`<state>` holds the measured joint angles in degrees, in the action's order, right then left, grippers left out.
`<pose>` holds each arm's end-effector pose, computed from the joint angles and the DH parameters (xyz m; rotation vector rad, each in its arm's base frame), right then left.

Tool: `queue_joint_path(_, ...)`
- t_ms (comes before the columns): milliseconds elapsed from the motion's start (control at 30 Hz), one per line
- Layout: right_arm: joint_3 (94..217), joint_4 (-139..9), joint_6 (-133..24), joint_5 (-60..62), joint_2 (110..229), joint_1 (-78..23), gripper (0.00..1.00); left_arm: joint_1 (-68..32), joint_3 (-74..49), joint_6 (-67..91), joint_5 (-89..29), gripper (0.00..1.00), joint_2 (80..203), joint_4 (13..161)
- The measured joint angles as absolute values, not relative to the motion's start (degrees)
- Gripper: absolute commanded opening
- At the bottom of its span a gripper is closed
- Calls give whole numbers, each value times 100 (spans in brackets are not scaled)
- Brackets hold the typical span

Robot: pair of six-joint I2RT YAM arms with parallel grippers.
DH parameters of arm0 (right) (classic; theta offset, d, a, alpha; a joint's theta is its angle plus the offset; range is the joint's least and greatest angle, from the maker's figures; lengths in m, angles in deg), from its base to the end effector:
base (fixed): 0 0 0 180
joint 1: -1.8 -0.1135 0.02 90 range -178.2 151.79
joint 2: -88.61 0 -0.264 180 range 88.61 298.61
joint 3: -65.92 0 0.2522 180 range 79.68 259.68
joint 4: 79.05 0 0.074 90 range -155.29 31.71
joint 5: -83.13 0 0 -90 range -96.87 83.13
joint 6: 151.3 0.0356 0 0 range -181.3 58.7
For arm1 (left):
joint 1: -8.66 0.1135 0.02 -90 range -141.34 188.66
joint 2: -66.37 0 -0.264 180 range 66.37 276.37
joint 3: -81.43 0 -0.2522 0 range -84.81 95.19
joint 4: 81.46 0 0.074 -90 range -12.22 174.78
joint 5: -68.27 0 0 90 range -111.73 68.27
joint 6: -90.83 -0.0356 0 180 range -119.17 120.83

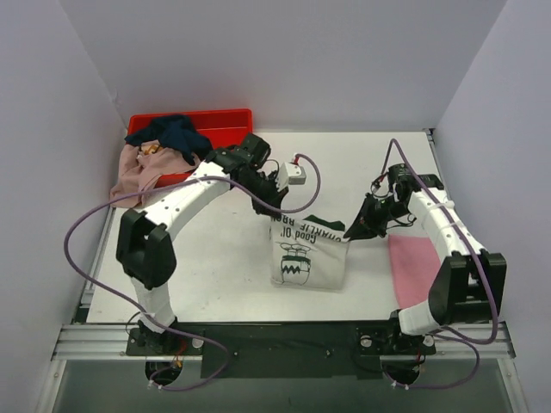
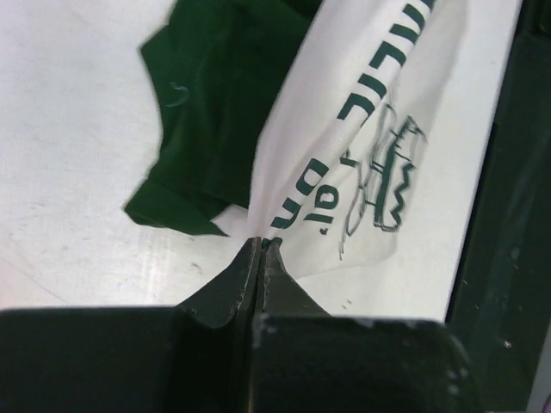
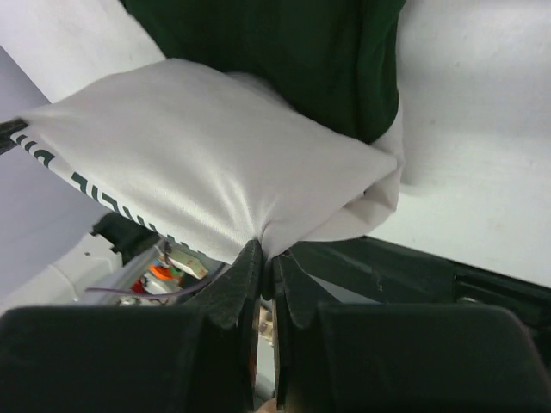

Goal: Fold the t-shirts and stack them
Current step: Fold the long partially folded tshirt into a neat square

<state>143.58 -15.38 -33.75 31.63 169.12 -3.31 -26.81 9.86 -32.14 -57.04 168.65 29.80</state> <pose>0.2659 0.0460 0.2679 0.3384 2.7290 1.0794 0.2929 -0.2340 0.3070 1.6048 2.0062 -0.8287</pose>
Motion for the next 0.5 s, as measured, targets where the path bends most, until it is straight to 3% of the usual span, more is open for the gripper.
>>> queue_joint_path(267,14948,-2500,-3157,3414,18597,58,0,-2261,2787,-2851,-5555,0,18765,2879)
queue_joint_path(367,15315,-2701,-3039,3388,19126,63,4,-2123,3102,-2760,-5496,0,19180,2864)
queue_joint_path(467,15739,-2871,-2916,3338,19605,60,14,-2042,3172,-2679,-5424,0,19449,2849)
queue_joint_path(500,15829,-2917,-2877,3314,19714,60,24,-2034,3176,-2659,-5389,0,19501,2849)
